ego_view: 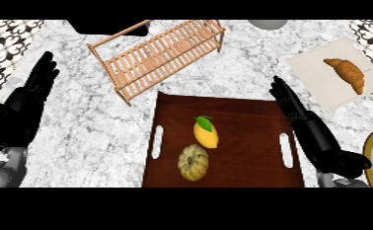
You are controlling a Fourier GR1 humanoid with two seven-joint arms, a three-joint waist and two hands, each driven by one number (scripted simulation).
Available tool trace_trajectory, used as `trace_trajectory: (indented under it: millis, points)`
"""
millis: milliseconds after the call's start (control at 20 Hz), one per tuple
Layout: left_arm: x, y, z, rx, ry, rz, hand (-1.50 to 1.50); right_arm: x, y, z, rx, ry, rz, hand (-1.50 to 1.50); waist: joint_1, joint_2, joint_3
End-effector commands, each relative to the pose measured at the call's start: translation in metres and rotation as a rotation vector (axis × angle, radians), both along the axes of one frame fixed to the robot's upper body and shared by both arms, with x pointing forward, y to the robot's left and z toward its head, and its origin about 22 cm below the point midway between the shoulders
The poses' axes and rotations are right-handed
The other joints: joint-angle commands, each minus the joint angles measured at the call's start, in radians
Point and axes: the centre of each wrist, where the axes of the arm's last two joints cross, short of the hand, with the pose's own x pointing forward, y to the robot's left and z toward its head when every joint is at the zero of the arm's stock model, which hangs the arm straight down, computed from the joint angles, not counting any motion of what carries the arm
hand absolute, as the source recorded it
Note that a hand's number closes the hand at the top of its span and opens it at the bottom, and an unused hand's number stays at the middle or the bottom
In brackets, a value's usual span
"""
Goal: Pick the lemon from the tray and place it in the tiered shelf
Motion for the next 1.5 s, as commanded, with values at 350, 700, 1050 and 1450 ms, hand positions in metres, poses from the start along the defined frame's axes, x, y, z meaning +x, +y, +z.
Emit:
trace_trajectory:
  millis: [350,700,1050,1450]
  points:
    - [-0.025,-0.011,-0.093,-0.303,0.411,0.035,0.00,0.055,-0.073,0.020,-0.487,-0.052,-0.226,1.50,-0.014,0.013,0.000]
    - [-0.022,-0.009,-0.112,-0.345,0.460,0.026,0.00,0.094,-0.073,-0.020,-0.266,-0.020,0.033,-1.50,-0.026,-0.008,0.008]
    - [-0.031,-0.011,-0.117,-0.334,0.444,0.062,0.00,0.094,-0.050,0.037,-0.382,0.032,0.304,-1.50,-0.036,-0.016,0.006]
    - [-0.018,-0.022,-0.125,-0.339,0.453,0.068,0.00,0.061,0.021,0.090,-0.572,0.085,0.353,-1.50,-0.052,-0.018,0.005]
